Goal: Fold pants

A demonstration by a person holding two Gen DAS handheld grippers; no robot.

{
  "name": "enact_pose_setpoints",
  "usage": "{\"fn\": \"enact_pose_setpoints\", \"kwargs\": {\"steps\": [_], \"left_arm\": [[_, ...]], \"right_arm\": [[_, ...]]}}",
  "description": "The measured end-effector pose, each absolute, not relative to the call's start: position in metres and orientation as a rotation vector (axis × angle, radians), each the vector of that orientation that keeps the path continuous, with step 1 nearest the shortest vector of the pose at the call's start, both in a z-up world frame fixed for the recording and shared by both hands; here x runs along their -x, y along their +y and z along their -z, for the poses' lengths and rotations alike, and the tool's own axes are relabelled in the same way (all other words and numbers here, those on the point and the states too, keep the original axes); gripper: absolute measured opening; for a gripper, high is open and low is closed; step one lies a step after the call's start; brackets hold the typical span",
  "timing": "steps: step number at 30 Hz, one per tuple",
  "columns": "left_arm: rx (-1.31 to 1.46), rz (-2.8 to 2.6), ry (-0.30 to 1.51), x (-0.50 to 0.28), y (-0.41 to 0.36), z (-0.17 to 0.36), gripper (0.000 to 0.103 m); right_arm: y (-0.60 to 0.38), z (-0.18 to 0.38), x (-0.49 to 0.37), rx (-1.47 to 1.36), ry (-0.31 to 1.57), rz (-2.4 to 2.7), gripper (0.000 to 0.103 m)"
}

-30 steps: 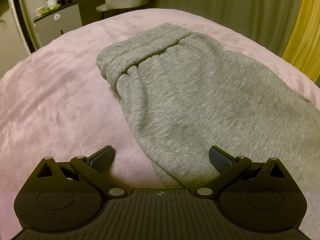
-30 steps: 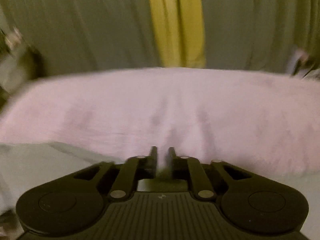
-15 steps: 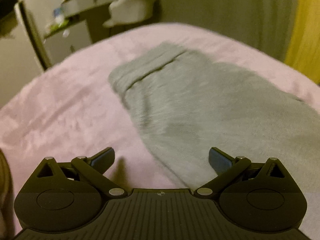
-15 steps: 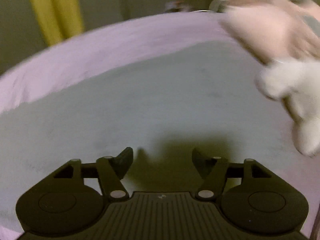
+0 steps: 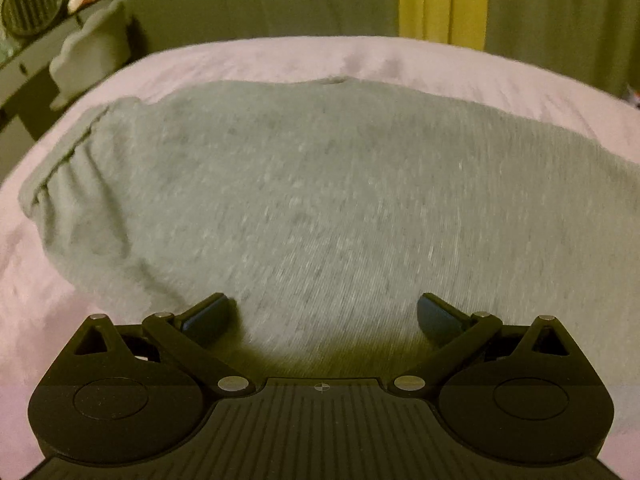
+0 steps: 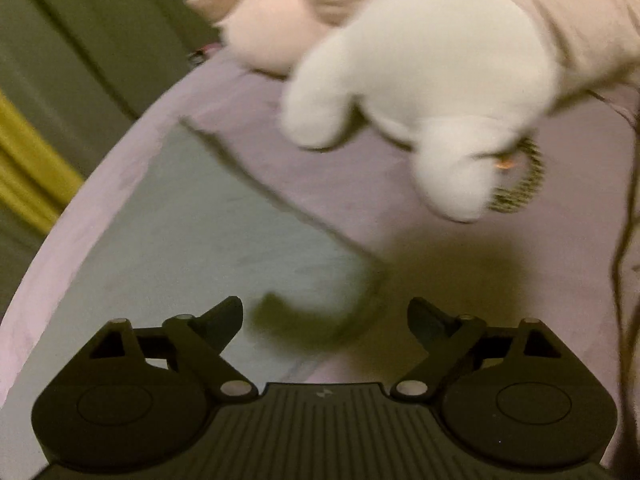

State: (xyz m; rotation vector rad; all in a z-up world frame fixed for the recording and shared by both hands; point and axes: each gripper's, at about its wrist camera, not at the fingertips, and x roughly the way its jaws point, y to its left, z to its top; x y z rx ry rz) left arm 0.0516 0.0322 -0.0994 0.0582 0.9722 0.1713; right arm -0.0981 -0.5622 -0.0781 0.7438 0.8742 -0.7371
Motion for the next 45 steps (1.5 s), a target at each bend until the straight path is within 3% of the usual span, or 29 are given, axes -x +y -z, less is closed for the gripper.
{"fn": "enact_pose_setpoints", "kwargs": {"steps": [5,7,9,11,23,25,27,40,43,45], "left_arm": [[0.053,-0.181,0.959,-0.052,0.044,0.1,0.103],[0.052,-0.191,0.953,-0.054,0.043,0.101,0.103],[0.04,-0.196,0.95,-0.055,0.042,0.102,0.103],[0.048,-0.196,0.95,-0.054,0.045,0.102,0.103],[0.06,-0.203,0.946,-0.057,0.047,0.103,0.103],[0.062,-0.203,0.946,-0.057,0.047,0.103,0.103],[0.067,-0.201,0.946,-0.056,0.048,0.103,0.103],[0.07,-0.202,0.947,-0.057,0.048,0.102,0.103],[0.073,-0.2,0.947,-0.057,0.048,0.102,0.103],[0.076,-0.2,0.946,-0.057,0.049,0.102,0.103]], "right_arm": [[-0.57,0.098,0.11,-0.863,0.794,0.662,0.09],[-0.571,0.102,0.107,-0.871,0.761,0.636,0.085],[-0.57,0.102,0.106,-0.876,0.749,0.631,0.064],[-0.572,0.112,0.103,-0.883,0.751,0.642,0.052],[-0.576,0.13,0.121,-1.067,0.678,0.582,0.052],[-0.578,0.133,0.121,-1.087,0.65,0.583,0.048],[-0.581,0.136,0.121,-1.107,0.636,0.586,0.029],[-0.583,0.137,0.12,-1.129,0.618,0.574,0.035],[-0.583,0.134,0.118,-1.116,0.618,0.579,0.024],[-0.583,0.135,0.12,-1.135,0.607,0.578,0.023]]}}
